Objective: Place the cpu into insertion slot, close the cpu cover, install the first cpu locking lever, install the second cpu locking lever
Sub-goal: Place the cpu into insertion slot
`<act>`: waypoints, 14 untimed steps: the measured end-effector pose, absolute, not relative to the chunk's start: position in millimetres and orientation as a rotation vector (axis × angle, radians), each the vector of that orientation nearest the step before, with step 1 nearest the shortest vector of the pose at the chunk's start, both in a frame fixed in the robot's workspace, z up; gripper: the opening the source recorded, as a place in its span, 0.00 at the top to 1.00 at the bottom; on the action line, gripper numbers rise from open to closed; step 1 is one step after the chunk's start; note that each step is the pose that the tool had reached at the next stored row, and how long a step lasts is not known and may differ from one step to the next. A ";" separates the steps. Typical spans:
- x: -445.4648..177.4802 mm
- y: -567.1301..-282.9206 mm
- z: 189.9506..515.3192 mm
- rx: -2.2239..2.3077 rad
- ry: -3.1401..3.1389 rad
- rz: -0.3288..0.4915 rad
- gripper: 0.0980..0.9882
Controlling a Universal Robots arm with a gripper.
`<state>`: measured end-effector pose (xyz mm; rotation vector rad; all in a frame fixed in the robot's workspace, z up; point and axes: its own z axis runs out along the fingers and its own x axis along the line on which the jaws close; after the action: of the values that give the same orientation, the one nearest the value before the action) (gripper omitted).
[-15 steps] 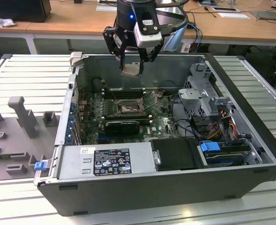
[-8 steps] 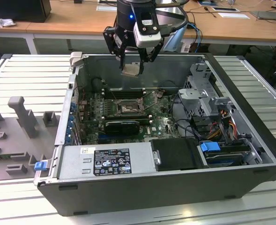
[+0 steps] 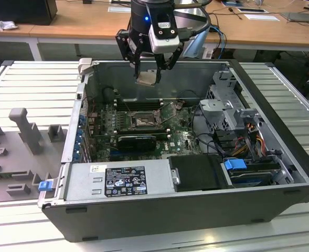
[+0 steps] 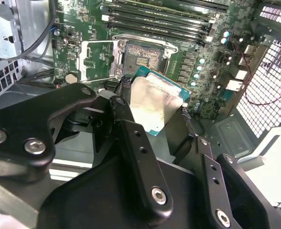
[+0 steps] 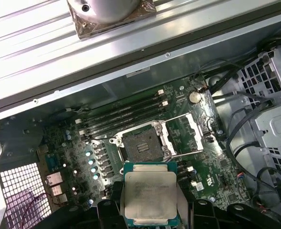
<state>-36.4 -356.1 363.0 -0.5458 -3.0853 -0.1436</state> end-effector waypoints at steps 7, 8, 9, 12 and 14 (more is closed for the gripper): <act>-36.4 -356.1 363.0 -0.583 -3.080 -0.144 0.52; -36.4 -356.1 363.0 -0.586 -3.079 -0.144 0.52; -36.4 -356.1 363.0 -0.590 -3.079 -0.144 0.52; -36.4 -356.1 363.0 -0.601 -3.077 -0.144 0.52; -36.4 -356.1 363.0 -0.609 -3.075 -0.144 0.52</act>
<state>-36.4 -356.1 363.0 -0.6088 -3.0753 -0.1437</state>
